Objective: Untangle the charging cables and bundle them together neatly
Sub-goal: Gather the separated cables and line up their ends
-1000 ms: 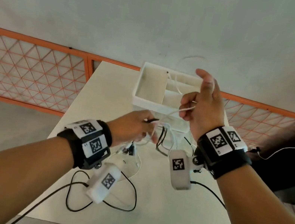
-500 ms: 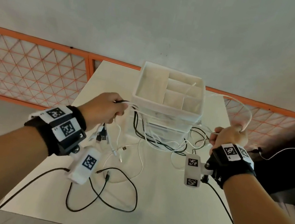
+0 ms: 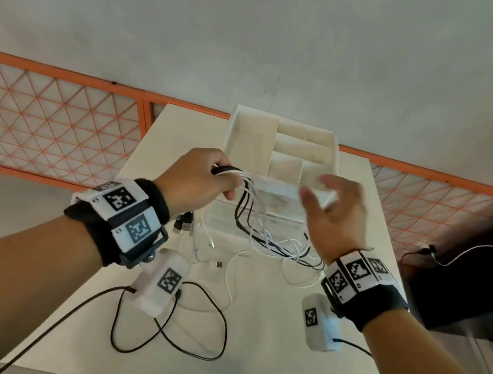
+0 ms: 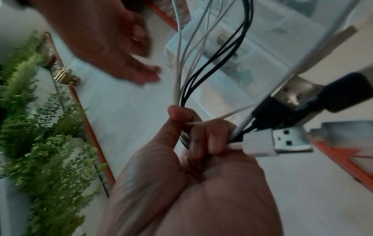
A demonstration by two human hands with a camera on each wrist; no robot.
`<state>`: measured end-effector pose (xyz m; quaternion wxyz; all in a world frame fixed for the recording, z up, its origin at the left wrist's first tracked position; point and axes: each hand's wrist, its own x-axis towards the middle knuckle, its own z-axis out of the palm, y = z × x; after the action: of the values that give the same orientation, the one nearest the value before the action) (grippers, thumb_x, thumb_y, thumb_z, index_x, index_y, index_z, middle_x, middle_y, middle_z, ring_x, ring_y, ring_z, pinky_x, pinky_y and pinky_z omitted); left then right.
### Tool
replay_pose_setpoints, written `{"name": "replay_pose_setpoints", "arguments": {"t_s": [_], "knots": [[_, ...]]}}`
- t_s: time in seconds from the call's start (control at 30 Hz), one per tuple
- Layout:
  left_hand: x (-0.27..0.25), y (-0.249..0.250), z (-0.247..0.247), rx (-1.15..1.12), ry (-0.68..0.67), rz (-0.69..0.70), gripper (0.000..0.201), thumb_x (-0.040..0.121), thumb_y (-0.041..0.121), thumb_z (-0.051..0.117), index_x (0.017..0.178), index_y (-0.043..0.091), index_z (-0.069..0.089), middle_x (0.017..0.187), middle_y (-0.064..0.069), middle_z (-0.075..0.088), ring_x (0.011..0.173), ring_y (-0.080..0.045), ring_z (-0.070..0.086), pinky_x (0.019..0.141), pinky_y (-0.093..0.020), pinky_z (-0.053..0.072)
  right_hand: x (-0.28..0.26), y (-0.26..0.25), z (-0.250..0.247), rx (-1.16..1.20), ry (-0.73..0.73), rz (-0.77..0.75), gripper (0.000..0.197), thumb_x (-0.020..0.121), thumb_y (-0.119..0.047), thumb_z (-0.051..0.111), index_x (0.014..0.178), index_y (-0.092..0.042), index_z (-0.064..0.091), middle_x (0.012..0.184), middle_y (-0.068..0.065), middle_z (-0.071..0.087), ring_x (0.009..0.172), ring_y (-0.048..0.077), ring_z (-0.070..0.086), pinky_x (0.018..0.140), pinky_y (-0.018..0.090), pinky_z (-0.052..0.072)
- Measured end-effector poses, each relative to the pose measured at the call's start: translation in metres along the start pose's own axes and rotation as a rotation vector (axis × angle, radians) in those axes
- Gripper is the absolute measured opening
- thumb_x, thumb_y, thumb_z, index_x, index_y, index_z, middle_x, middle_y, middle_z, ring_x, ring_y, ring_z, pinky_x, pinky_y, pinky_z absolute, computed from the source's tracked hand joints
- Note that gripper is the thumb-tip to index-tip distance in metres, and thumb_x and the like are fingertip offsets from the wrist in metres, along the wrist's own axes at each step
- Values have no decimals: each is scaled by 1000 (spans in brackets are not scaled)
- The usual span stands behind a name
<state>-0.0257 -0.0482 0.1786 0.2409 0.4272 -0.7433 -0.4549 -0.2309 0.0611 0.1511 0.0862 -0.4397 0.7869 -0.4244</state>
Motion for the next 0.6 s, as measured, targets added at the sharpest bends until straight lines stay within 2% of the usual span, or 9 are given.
{"name": "replay_pose_setpoints", "arguments": {"t_s": [0.03, 0.1, 0.2, 0.27, 0.3, 0.37, 0.43, 0.53, 0.6], "knots": [[1, 4, 4, -10, 4, 12, 17, 90, 28, 66, 80, 15, 68, 71, 7, 69, 61, -12, 49, 65, -32, 43, -4, -15, 4, 60, -164, -79, 34, 88, -42, 70, 114, -21, 67, 111, -2, 67, 71, 5, 58, 72, 31, 50], [2, 10, 9, -49, 16, 20, 17, 91, 27, 66, 83, 13, 68, 65, 11, 68, 58, -9, 48, 63, -30, 41, -9, -33, 15, -16, -390, -163, 22, 88, -44, 70, 98, -24, 68, 83, -7, 70, 61, 1, 58, 65, 25, 45], [1, 6, 4, -55, -55, 33, 22, 93, 30, 64, 83, 11, 67, 63, 6, 66, 53, -11, 42, 57, -30, 37, -2, -37, 13, -54, -315, -196, 19, 92, -39, 68, 80, -25, 70, 69, -1, 70, 64, 13, 64, 62, 22, 46], [-3, -7, -4, -61, -139, 24, 26, 95, 35, 62, 83, 12, 64, 73, -9, 63, 51, -12, 39, 53, -28, 35, 10, -29, -1, -40, -187, -145, 20, 90, -40, 71, 74, -27, 72, 64, -7, 67, 54, 4, 58, 55, 14, 41], [-5, -14, -7, -58, -167, 12, 28, 94, 38, 62, 83, 13, 63, 73, -8, 59, 50, -10, 38, 52, -27, 34, 15, -26, -11, -46, -108, -116, 21, 89, -41, 72, 74, -26, 72, 62, -10, 64, 53, 2, 55, 54, 12, 39], [-10, -28, -12, 10, -171, -4, 27, 91, 41, 66, 87, 14, 62, 68, 2, 54, 50, -8, 39, 52, -24, 35, 26, -15, -28, -57, 39, -48, 27, 89, -45, 71, 76, -22, 73, 65, -8, 65, 60, 5, 57, 56, 16, 42], [-15, -39, -14, 109, -124, -3, 26, 90, 38, 67, 90, 12, 64, 66, 5, 55, 54, -10, 44, 55, -24, 38, 32, 0, -34, -74, 93, 61, 39, 91, -51, 65, 80, -15, 74, 70, 1, 69, 68, 19, 63, 61, 24, 47], [-15, -51, -16, 135, -68, -30, 26, 92, 36, 66, 89, 11, 64, 64, 5, 58, 51, -8, 44, 54, -23, 38, 28, 36, -24, -243, -29, 204, 33, 95, -55, 56, 91, -28, 74, 82, -6, 68, 72, 16, 59, 63, 24, 44], [-14, -54, -19, 97, -51, -59, 26, 92, 35, 66, 91, 9, 65, 63, 5, 57, 49, -7, 42, 55, -24, 36, 21, 68, -12, -523, -186, 282, 38, 96, -56, 51, 94, -26, 74, 104, 3, 68, 95, 26, 59, 82, 32, 48]]}}
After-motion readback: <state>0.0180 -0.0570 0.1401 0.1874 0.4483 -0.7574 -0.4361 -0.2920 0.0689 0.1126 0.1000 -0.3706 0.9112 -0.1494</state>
